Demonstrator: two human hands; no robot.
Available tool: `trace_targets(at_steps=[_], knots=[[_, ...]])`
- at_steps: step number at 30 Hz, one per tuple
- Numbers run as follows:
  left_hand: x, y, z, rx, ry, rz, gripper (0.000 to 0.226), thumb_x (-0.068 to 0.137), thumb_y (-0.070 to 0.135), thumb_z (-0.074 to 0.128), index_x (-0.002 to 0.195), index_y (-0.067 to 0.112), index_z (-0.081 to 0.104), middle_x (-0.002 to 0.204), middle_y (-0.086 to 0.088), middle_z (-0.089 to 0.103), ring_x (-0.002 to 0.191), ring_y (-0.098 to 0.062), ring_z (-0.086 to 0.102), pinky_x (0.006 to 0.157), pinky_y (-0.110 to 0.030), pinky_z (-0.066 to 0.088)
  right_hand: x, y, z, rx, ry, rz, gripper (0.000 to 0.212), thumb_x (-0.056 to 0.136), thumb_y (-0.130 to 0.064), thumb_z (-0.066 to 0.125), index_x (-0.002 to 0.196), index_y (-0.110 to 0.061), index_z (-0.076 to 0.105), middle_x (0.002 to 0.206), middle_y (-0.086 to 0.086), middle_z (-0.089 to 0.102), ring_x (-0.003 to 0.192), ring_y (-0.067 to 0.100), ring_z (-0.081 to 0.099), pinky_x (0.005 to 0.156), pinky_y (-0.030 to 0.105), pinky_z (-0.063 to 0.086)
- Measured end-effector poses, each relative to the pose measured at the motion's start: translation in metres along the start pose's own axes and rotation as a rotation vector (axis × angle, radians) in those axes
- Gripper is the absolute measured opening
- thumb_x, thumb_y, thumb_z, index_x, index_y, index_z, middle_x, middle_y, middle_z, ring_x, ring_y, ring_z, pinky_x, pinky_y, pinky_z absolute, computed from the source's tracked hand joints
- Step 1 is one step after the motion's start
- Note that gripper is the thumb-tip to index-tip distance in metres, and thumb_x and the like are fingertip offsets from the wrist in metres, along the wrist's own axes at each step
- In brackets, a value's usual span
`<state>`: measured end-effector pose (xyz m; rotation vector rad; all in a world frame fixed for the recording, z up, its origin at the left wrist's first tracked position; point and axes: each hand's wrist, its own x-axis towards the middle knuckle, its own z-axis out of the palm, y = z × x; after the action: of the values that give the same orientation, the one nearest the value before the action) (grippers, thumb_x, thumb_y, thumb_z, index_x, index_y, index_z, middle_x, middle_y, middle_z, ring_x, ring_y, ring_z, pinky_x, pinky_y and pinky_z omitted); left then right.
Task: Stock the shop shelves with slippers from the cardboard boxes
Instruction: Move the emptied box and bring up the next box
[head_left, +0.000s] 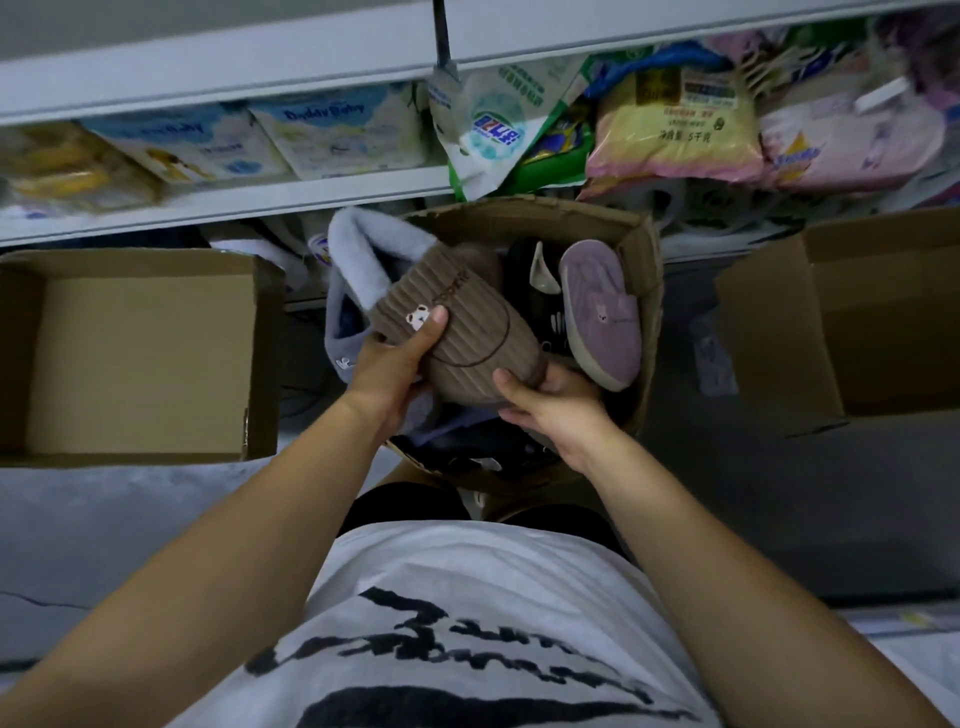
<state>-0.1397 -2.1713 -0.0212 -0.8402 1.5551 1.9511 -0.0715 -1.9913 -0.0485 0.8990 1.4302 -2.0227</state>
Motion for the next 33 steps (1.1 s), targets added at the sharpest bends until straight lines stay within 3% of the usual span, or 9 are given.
trace_targets(at_steps=[3, 9, 14, 17, 20, 22, 24, 29, 33], knots=[[0.003, 0.004, -0.021, -0.098, 0.118, 0.027, 0.038, 0.085, 0.026, 0.082, 0.117, 0.019, 0.064, 0.117, -0.002, 0.075, 0.110, -0.020, 0.070, 0.102, -0.047, 0.054, 0.007, -0.005, 0.020, -0.085, -0.065, 0.029, 0.037, 0.087, -0.021, 0.079, 0.119, -0.013, 0.063, 0.118, 0.010, 0.072, 0.099, 0.018, 0.073, 0.082, 0.029, 0.060], [0.019, 0.020, -0.057, -0.180, 0.235, 0.137, 0.048, 0.081, 0.018, 0.085, 0.123, 0.008, 0.065, 0.120, -0.007, 0.074, 0.112, -0.024, 0.071, 0.103, -0.047, 0.053, 0.042, -0.023, 0.046, -0.412, -0.069, -0.025, 0.073, 0.071, -0.060, 0.082, 0.126, -0.017, 0.059, 0.117, -0.001, 0.070, 0.109, 0.016, 0.068, 0.098, 0.039, 0.056], [0.045, 0.021, -0.092, -0.006, 0.241, 0.151, 0.055, 0.079, 0.021, 0.086, 0.128, 0.007, 0.066, 0.120, -0.006, 0.074, 0.110, -0.021, 0.071, 0.101, -0.047, 0.055, 0.112, -0.065, 0.055, -0.595, 0.093, -0.170, 0.057, 0.087, -0.044, 0.077, 0.130, -0.011, 0.059, 0.126, 0.005, 0.066, 0.116, 0.018, 0.062, 0.102, 0.039, 0.052], [0.056, 0.014, -0.102, -0.013, 0.224, 0.132, 0.051, 0.077, 0.022, 0.085, 0.124, 0.011, 0.067, 0.119, -0.006, 0.074, 0.112, -0.023, 0.071, 0.103, -0.050, 0.053, 0.156, -0.082, 0.066, -0.759, 0.133, -0.224, 0.056, 0.090, -0.041, 0.075, 0.133, -0.011, 0.057, 0.131, 0.007, 0.062, 0.121, 0.024, 0.059, 0.094, 0.030, 0.047], [0.064, 0.006, -0.110, -0.032, 0.208, 0.106, 0.038, 0.084, 0.016, 0.080, 0.119, 0.019, 0.067, 0.118, -0.003, 0.075, 0.112, -0.022, 0.071, 0.103, -0.051, 0.052, 0.202, -0.089, 0.066, -0.929, 0.141, -0.210, 0.074, 0.089, -0.043, 0.076, 0.146, -0.009, 0.046, 0.148, 0.011, 0.051, 0.134, 0.028, 0.049, 0.100, 0.029, 0.043], [0.068, 0.001, -0.119, -0.036, 0.181, 0.079, 0.052, 0.082, 0.022, 0.084, 0.129, 0.016, 0.063, 0.125, -0.004, 0.072, 0.117, -0.024, 0.068, 0.105, -0.052, 0.051, 0.230, -0.088, 0.062, -0.990, 0.122, -0.130, 0.095, 0.084, -0.049, 0.078, 0.157, -0.010, 0.031, 0.160, 0.012, 0.038, 0.145, 0.030, 0.038, 0.115, 0.037, 0.037], [0.070, -0.001, -0.127, -0.044, 0.164, 0.041, 0.078, 0.071, 0.033, 0.093, 0.138, 0.016, 0.058, 0.130, -0.005, 0.069, 0.120, -0.025, 0.066, 0.105, -0.053, 0.050, 0.249, -0.086, 0.061, -1.049, 0.091, -0.049, 0.104, 0.081, -0.055, 0.079, 0.160, -0.012, 0.025, 0.164, 0.012, 0.030, 0.149, 0.032, 0.031, 0.119, 0.043, 0.034], [0.073, -0.003, -0.133, -0.054, 0.161, -0.005, 0.101, 0.053, 0.046, 0.099, 0.140, 0.021, 0.055, 0.131, -0.001, 0.069, 0.119, -0.023, 0.067, 0.104, -0.052, 0.052, 0.260, -0.084, 0.054, -1.364, 0.130, -0.055, 0.093, 0.081, -0.062, 0.074, 0.153, -0.017, 0.037, 0.156, 0.017, 0.025, 0.144, 0.041, 0.025, 0.117, 0.048, 0.033], [0.072, -0.007, -0.137, -0.063, 0.154, -0.003, 0.100, 0.055, 0.044, 0.099, 0.141, 0.021, 0.054, 0.131, -0.002, 0.069, 0.119, -0.023, 0.067, 0.104, -0.052, 0.052, 0.251, -0.088, 0.046, -1.313, 0.147, -0.071, 0.082, 0.080, -0.055, 0.079, 0.145, -0.015, 0.050, 0.148, 0.019, 0.038, 0.134, 0.039, 0.041, 0.108, 0.040, 0.041]])
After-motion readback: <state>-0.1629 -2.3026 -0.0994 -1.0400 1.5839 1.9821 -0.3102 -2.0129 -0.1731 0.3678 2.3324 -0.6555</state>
